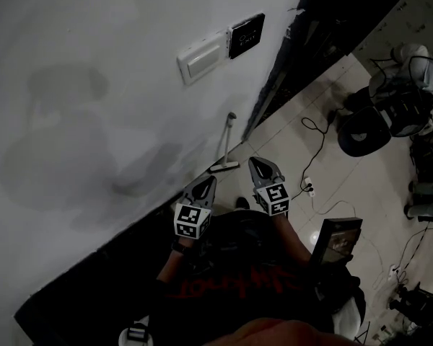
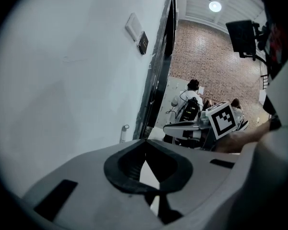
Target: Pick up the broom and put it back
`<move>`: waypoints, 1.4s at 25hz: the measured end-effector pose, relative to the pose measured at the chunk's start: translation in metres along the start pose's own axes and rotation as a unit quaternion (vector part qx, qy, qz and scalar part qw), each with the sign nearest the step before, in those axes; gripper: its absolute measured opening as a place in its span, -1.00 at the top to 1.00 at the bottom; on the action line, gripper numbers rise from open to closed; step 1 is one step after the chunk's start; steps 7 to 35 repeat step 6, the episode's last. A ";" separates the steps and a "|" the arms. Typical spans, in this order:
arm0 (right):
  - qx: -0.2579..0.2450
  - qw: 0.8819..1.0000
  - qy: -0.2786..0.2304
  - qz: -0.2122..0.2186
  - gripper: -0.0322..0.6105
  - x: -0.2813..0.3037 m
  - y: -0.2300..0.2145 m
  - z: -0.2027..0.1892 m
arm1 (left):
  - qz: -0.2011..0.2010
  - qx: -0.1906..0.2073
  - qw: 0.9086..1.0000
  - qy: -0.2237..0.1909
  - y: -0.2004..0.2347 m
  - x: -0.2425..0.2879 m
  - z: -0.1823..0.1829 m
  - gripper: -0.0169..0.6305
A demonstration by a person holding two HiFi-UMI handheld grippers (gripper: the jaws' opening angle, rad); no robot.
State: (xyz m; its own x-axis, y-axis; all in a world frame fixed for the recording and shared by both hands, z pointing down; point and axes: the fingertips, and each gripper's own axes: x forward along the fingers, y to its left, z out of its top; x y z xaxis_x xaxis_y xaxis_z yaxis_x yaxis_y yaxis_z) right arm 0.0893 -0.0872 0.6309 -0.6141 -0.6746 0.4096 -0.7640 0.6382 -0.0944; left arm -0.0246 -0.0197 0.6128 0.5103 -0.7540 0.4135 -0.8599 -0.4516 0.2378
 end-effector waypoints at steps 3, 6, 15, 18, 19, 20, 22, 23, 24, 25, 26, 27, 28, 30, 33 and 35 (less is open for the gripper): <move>0.001 1.000 0.004 -0.002 0.90 -0.002 0.000 -0.002 | -0.003 0.008 1.000 0.010 -0.001 -0.001 -0.005 0.93; 0.002 1.000 0.007 -0.001 0.90 -0.001 0.000 -0.004 | -0.002 0.009 1.000 0.015 0.000 0.000 -0.007 0.93; 0.002 1.000 0.007 -0.001 0.90 -0.001 0.000 -0.004 | -0.002 0.009 1.000 0.015 0.000 0.000 -0.007 0.93; 0.002 1.000 0.007 -0.001 0.90 -0.001 0.000 -0.004 | -0.002 0.009 1.000 0.015 0.000 0.000 -0.007 0.93; 0.002 1.000 0.007 -0.001 0.90 -0.001 0.000 -0.004 | -0.002 0.009 1.000 0.015 0.000 0.000 -0.007 0.93; 0.002 1.000 0.007 -0.001 0.90 -0.001 0.000 -0.004 | -0.002 0.009 1.000 0.015 0.000 0.000 -0.007 0.93; 0.002 1.000 0.007 -0.001 0.90 -0.001 0.000 -0.004 | -0.002 0.009 1.000 0.015 0.000 0.000 -0.007 0.93; 0.002 1.000 0.007 -0.001 0.90 -0.001 0.000 -0.004 | -0.002 0.009 1.000 0.015 0.000 0.000 -0.007 0.93; 0.002 1.000 0.007 -0.001 0.90 -0.001 0.000 -0.004 | -0.002 0.009 1.000 0.015 0.000 0.000 -0.007 0.93; 0.002 1.000 0.007 -0.001 0.90 -0.001 0.000 -0.004 | -0.002 0.009 1.000 0.015 0.000 0.000 -0.007 0.93; 0.002 1.000 0.007 -0.001 0.90 -0.001 0.000 -0.004 | -0.002 0.009 1.000 0.015 0.000 0.000 -0.007 0.93; 0.002 1.000 0.007 -0.001 0.90 -0.001 0.000 -0.004 | -0.002 0.009 1.000 0.015 0.000 0.000 -0.007 0.93; 0.002 1.000 0.007 -0.001 0.90 -0.001 0.000 -0.004 | -0.002 0.009 1.000 0.015 0.000 0.000 -0.007 0.93; 0.002 1.000 0.007 -0.001 0.90 -0.001 0.000 -0.004 | -0.002 0.009 1.000 0.015 0.000 0.000 -0.007 0.93; 0.002 1.000 0.007 -0.001 0.90 -0.001 0.000 -0.004 | -0.002 0.009 1.000 0.015 0.000 0.000 -0.007 0.93; 0.002 1.000 0.007 -0.001 0.90 -0.001 0.000 -0.004 | -0.002 0.009 1.000 0.015 0.000 0.000 -0.007 0.93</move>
